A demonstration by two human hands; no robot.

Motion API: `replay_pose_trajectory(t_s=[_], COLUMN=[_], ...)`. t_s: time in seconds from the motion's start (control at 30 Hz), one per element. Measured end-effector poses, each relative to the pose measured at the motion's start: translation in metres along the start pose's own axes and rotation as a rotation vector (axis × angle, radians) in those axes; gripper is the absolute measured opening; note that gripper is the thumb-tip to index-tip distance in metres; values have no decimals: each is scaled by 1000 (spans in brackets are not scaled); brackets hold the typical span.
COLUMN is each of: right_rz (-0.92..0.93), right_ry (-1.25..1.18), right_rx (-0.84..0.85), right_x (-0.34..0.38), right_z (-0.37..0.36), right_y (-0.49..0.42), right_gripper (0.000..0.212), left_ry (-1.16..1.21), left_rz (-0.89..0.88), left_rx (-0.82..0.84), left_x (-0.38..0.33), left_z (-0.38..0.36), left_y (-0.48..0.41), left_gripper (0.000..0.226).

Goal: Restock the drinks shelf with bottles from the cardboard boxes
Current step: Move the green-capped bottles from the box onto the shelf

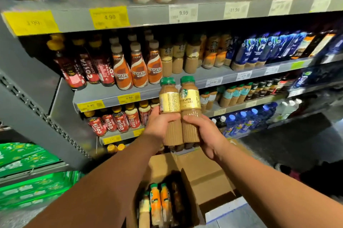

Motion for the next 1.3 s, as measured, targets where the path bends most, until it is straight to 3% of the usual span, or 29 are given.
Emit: replay_pose_trajectory(t_s=[0.17, 0.3, 0.43, 0.6, 0.73, 0.87, 1.1, 1.3], right_rz=[-12, 12, 16, 66, 32, 42, 36, 11], right_ry=[1, 7, 22, 53, 78, 73, 60, 33], right_rx=[74, 138, 175, 195, 163, 156, 123, 94], right_x=[22, 45, 60, 82, 92, 109, 116, 108], right_z=[27, 54, 67, 75, 78, 74, 70, 69], right_y=[20, 35, 42, 39, 27, 15, -20, -55], right_gripper=[45, 24, 43, 40, 59, 35, 25, 57], left_ry=[-15, -54, -45, -9, 3, -41, -117, -144], left_rz=[-54, -90, -98, -94, -89, -132, -155, -75], left_rx=[-15, -59, -129, -122, -147, -155, -146, -150], left_x=[-15, -22, -27, -37, -47, -69, -91, -82], left_z=[-40, -71, -94, -115, -112, -99, -81, -63], left_y=[3, 2, 0, -1, -7, -16, -44, -70], left_gripper=[32, 32, 33, 30, 29, 25, 44, 50])
Point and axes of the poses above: each hand's wrist, its own y-axis away from the middle knuckle, its own z-axis out of the back of the hand, x = y × z, the point moved 8 cm from there along -y, towards the middle knuckle, and after that the axes turned 13 degrees about x, right-handed, at the moved point
